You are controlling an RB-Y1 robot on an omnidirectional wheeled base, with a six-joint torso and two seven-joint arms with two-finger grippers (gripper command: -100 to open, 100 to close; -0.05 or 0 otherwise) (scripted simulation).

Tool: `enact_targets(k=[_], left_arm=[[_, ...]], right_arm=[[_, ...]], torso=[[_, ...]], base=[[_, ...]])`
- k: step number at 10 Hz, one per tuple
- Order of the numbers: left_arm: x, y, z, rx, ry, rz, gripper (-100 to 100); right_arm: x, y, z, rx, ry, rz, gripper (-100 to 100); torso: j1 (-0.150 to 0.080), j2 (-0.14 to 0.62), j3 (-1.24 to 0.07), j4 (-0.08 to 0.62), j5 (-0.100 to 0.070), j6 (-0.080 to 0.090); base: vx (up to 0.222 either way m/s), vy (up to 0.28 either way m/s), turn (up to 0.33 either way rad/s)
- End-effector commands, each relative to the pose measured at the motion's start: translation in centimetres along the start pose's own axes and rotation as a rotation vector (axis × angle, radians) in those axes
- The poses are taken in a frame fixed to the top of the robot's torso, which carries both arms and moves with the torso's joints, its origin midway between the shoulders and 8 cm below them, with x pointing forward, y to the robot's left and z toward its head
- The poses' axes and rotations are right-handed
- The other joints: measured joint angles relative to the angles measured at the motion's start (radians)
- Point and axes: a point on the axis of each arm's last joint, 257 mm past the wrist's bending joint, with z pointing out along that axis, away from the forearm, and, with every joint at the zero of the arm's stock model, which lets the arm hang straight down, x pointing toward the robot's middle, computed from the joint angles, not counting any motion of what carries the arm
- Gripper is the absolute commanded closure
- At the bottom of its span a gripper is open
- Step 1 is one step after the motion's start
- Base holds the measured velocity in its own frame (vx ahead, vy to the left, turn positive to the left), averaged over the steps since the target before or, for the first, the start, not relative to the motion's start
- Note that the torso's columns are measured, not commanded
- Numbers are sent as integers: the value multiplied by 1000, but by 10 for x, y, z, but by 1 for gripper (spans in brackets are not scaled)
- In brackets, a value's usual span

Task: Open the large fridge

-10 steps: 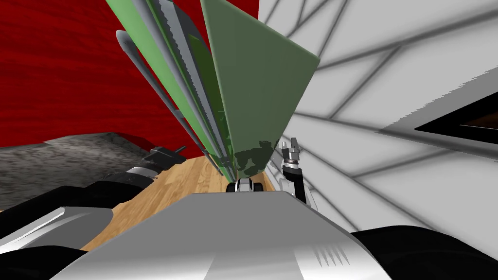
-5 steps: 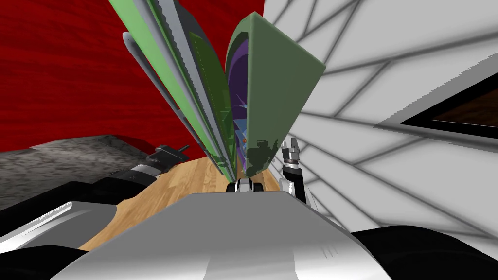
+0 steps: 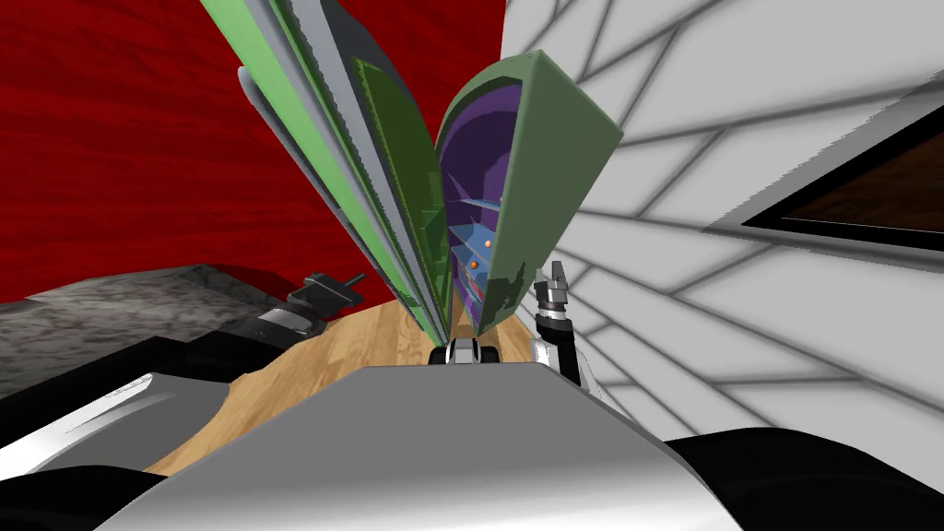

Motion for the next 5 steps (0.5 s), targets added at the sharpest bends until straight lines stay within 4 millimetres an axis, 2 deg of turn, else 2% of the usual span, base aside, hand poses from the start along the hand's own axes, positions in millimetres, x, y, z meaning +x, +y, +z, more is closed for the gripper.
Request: enact_targets(k=[1,2,3,5], left_arm=[[7,4,4,-17,24,3,100],[5,2,3,-10,17,3,100],[-9,2,4,-8,-9,-4,-100],[-32,3,6,0,-46,-12,-100]], right_arm=[[0,0,0,0,0,0,0],[0,0,0,0,0,0,0],[0,0,0,0,0,0,0],[0,0,0,0,0,1,0]], torso=[[-4,-2,-1,0,0,-1],[-6,-1,-1,0,-1,0],[-14,-2,-1,-1,-4,-1],[-12,-2,-1,-1,-4,0]], base=[[-47,285,-174],[-27,144,-61],[-9,37,-11],[-13,11,-61]])
